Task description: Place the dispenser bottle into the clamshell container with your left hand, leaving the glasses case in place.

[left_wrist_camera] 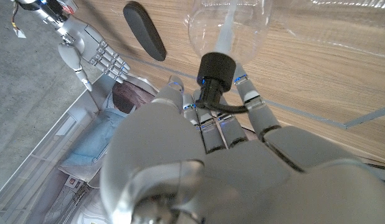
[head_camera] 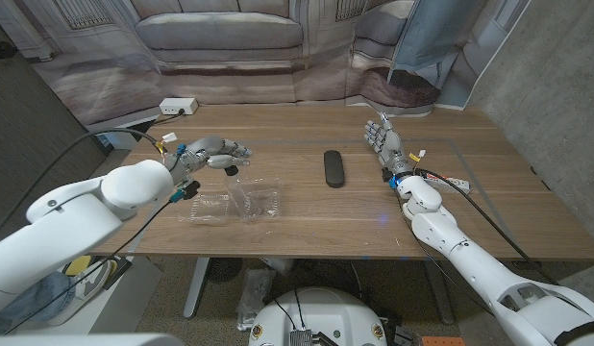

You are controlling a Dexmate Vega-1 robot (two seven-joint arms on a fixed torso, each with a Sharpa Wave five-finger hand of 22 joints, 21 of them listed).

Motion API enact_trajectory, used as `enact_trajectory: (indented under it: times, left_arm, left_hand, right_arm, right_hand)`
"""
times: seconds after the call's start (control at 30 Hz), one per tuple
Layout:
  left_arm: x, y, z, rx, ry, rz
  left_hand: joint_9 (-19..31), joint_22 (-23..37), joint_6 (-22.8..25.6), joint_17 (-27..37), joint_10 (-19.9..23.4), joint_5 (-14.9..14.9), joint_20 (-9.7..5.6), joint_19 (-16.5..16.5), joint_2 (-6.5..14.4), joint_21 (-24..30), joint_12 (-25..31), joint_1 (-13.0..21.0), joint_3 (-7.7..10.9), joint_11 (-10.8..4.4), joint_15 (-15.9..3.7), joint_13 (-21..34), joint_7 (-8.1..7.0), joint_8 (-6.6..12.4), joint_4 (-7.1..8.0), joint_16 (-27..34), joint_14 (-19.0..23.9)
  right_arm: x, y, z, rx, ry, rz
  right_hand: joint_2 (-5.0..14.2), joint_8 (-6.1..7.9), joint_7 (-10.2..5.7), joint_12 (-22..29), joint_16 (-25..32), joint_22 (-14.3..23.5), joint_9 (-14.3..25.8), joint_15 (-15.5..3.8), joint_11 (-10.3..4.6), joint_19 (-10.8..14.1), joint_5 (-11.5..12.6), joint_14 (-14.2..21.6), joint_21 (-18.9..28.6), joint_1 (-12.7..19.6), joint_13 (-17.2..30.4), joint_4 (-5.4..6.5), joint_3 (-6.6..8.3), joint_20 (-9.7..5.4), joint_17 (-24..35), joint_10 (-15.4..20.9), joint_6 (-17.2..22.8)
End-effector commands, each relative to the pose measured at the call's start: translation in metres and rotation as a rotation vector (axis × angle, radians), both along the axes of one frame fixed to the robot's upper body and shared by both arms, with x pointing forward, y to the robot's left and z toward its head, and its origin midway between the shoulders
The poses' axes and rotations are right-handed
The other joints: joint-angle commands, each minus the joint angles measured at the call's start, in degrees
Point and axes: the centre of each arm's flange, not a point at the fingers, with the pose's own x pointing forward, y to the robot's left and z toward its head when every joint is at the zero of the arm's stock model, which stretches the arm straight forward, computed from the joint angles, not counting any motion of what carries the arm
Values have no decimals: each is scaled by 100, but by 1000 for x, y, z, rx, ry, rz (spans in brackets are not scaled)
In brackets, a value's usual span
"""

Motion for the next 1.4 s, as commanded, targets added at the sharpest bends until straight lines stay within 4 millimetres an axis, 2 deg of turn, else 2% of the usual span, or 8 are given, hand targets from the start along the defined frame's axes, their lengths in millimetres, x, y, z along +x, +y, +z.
enact_trajectory:
  times: [0.03,0.77,1.17,1.27,1.4]
  left_arm:
    - [8,-4,-2,-6,7,-21]
    - [0,-2,-7,-18,-9,-30]
    - [1,-3,-2,-27,-23,-50]
    - [2,-3,0,-30,-24,-59]
    - [1,-3,2,-34,-26,-69]
  left_hand:
    - [6,15,40,9,-7,18,-3,-38,6,-28,-10,-51,40,15,-12,8,4,-33,-11,-13,-21]
    - [7,17,42,11,-16,17,8,-42,1,-51,-20,-67,46,19,1,8,-3,-46,-5,-19,-31]
    - [8,18,6,14,-59,13,14,-78,-2,-78,-38,-95,41,30,20,8,21,-67,10,-34,-76]
    - [8,18,-21,17,-98,-4,28,-110,-35,-99,-54,-195,-10,28,56,3,23,-81,63,-55,-144]
    - [1,17,-48,20,-196,-38,111,-196,-178,-161,-88,-560,-209,41,83,-12,-4,-105,236,-82,-271]
  right_arm:
    - [-1,-6,-3,3,4,-6]
    - [-10,-4,-2,-1,-6,-6]
    - [-13,-10,-3,-1,-3,-15]
    - [-13,-11,-4,4,1,-17]
    - [-13,-13,-5,2,-1,-20]
  right_hand:
    - [30,1,1,-25,-33,11,29,10,22,63,-20,50,-7,29,33,3,-39,-87,24,45,62]
    - [38,0,-7,-26,-33,11,29,10,20,63,-22,53,-7,36,33,-2,-47,-87,24,47,67]
    - [41,0,-14,-27,-33,11,29,6,13,66,-24,53,-6,38,33,-5,-51,-86,24,45,70]
    - [42,0,-16,-25,-33,11,29,9,16,67,-24,53,-6,38,33,-5,-53,-86,24,50,71]
    - [43,-1,-18,-25,-32,11,29,9,16,68,-25,54,-6,38,33,-5,-54,-84,24,53,72]
